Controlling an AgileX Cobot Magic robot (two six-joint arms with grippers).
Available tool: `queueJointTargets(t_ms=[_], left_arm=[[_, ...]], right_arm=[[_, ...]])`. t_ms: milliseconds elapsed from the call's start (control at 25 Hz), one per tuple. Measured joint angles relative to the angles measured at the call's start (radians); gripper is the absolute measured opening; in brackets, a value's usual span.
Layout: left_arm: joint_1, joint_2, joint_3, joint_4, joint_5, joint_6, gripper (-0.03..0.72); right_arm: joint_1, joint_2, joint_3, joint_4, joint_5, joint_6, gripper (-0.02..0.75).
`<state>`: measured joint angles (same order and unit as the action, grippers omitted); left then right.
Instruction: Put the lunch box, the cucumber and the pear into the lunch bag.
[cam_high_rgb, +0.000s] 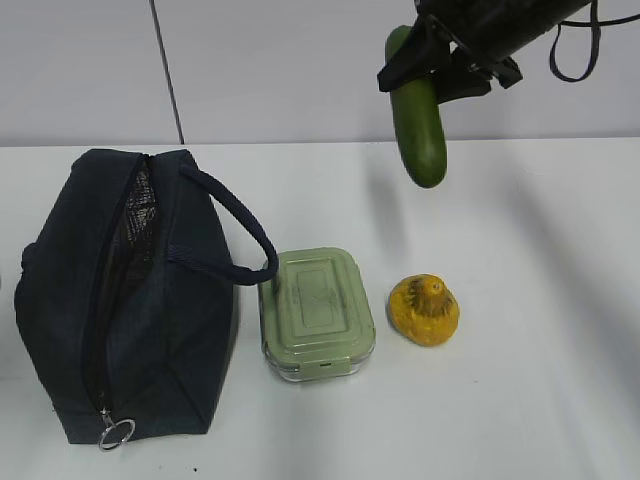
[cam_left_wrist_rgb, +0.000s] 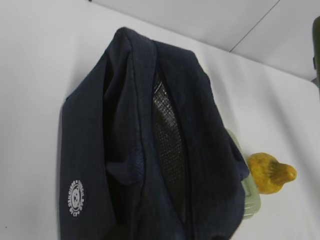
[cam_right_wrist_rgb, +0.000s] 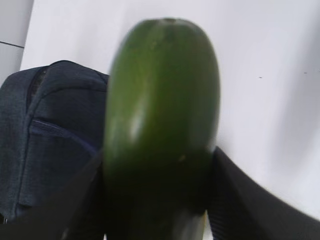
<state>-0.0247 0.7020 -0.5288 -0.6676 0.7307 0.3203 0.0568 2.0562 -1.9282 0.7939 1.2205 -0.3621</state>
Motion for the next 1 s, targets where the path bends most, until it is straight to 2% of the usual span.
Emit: queueJointTargets(t_ms=[240, 360, 520, 720, 840, 1000], left_arm=[[0.0, 0.245, 0.0, -0.15, -0.045, 0.188, 0.331], [0.0, 0.332, -0.001, -0.178, -0.07, 0.239, 0.319], [0.0, 0.406, -0.003, -0.188, -0.082, 0.247, 0.215], [0.0, 0.418, -0.005, -0.19, -0.091, 0.256, 0.013], [0.0, 0.418, -0.005, -0.199, -0.091, 0.267, -0.013], [0.0, 0.418, -0.005, -0.232, -0.091, 0.277, -0.015]], right_arm=[[0.069, -0.001, -0.001, 0.058, 0.0, -0.023, 0.398], [0.116, -0.001, -0.001, 0.064, 0.0, -0.032, 0.398], [0.188, -0.001, -0.001, 0.081, 0.0, -0.041, 0.398], [0.295, -0.001, -0.001, 0.095, 0.0, -0.064, 0.398], [0.354, -0.001, -0.001, 0.132, -0.033, -0.096, 0.398], [0.425, -0.001, -0.001, 0.192, -0.165, -0.146, 0.398]])
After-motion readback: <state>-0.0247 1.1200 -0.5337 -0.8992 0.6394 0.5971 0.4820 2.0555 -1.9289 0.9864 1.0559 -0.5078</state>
